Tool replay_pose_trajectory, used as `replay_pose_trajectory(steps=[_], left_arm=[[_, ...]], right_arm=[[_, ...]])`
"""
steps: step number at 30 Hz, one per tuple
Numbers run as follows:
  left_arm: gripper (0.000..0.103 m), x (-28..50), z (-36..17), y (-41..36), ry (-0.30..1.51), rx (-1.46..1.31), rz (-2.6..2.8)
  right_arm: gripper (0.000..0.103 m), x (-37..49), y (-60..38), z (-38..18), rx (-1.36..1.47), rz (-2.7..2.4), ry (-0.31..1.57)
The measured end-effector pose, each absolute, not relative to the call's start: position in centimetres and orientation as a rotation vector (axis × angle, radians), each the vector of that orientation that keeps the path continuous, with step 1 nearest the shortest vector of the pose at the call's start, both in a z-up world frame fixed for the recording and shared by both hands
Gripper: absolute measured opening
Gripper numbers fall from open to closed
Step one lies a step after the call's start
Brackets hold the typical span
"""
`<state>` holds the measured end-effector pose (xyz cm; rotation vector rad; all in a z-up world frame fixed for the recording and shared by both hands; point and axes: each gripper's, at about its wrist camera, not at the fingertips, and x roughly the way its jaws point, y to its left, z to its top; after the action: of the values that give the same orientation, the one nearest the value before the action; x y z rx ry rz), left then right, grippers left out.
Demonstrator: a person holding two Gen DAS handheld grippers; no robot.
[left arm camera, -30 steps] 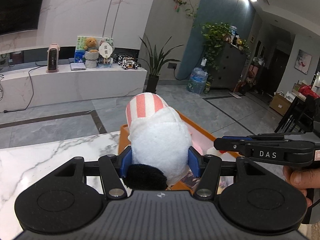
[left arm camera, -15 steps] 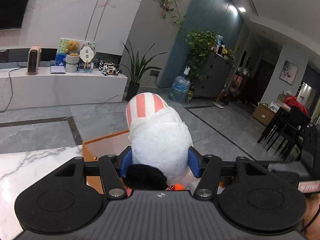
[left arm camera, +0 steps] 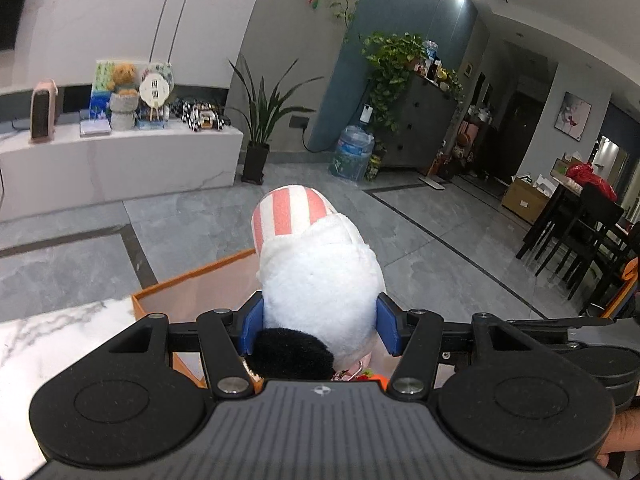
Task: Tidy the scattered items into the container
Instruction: 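Carry panda plush with left tool while right tool carries bottle over orange box, then open left tool to drop panda while right tool releases bottle into box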
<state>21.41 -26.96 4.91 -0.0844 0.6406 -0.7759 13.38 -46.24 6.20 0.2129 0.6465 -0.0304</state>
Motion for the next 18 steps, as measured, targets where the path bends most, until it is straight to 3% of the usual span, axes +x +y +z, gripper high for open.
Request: replay_pose_trajectory(steps=[18], left_arm=[[0.066,24.2,0.3,-26.7,0.791,-0.074,-0.738]], right_arm=[[0.018,17.5,-44.8,2.1,0.157,-0.099,0.723]])
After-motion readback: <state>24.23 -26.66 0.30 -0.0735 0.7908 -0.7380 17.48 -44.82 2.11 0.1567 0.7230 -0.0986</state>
